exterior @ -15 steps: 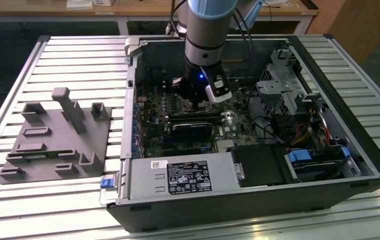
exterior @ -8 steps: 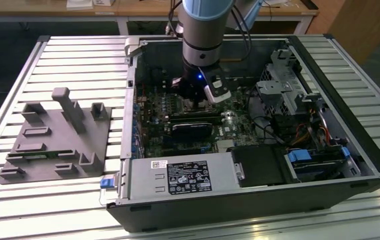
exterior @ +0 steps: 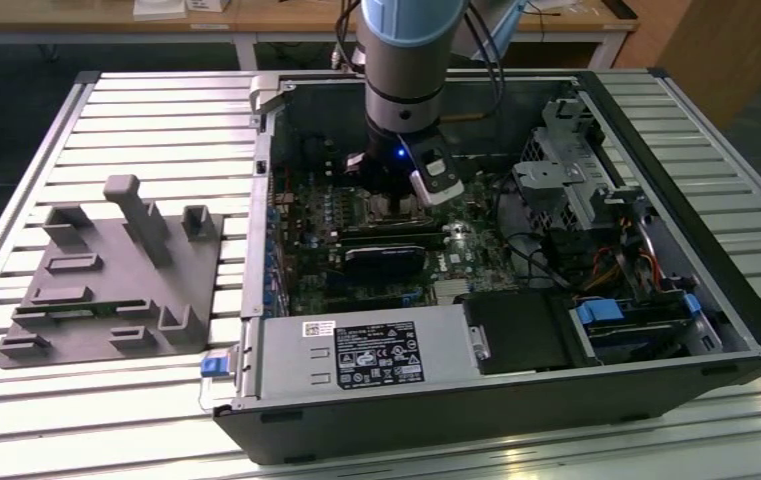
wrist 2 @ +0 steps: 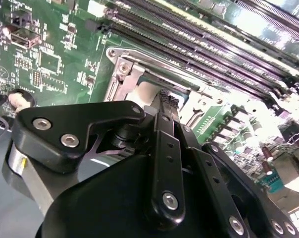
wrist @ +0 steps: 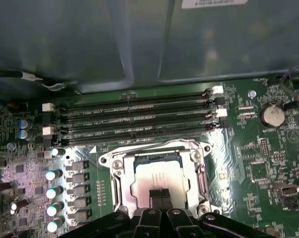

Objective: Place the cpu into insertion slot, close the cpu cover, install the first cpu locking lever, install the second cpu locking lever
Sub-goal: 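Install the second cpu locking lever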

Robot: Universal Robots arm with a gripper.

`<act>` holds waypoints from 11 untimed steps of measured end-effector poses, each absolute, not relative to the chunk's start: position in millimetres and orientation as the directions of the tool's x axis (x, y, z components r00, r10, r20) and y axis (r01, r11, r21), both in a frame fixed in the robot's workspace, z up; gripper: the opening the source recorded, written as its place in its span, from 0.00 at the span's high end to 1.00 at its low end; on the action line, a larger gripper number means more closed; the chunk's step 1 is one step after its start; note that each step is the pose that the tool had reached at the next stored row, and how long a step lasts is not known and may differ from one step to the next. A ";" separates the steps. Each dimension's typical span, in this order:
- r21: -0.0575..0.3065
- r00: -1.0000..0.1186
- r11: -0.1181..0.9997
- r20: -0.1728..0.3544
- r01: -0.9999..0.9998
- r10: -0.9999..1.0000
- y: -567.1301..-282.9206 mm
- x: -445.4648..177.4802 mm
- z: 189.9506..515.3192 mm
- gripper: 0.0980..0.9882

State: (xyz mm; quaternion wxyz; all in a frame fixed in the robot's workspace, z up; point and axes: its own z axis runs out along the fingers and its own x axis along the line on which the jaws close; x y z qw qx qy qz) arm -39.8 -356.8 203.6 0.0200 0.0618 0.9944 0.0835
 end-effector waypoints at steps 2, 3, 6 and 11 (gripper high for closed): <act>0.169 -0.992 0.979 -0.031 0.118 0.125 -353.2 -39.8 203.7 0.99; 0.169 -0.992 0.979 -0.032 0.117 0.124 -351.4 -39.8 203.8 0.99; 0.169 -0.992 0.979 -0.033 0.115 0.123 -348.8 -39.8 206.4 0.99; 0.169 -0.992 0.979 -0.036 0.112 0.120 -347.2 -39.8 215.7 0.99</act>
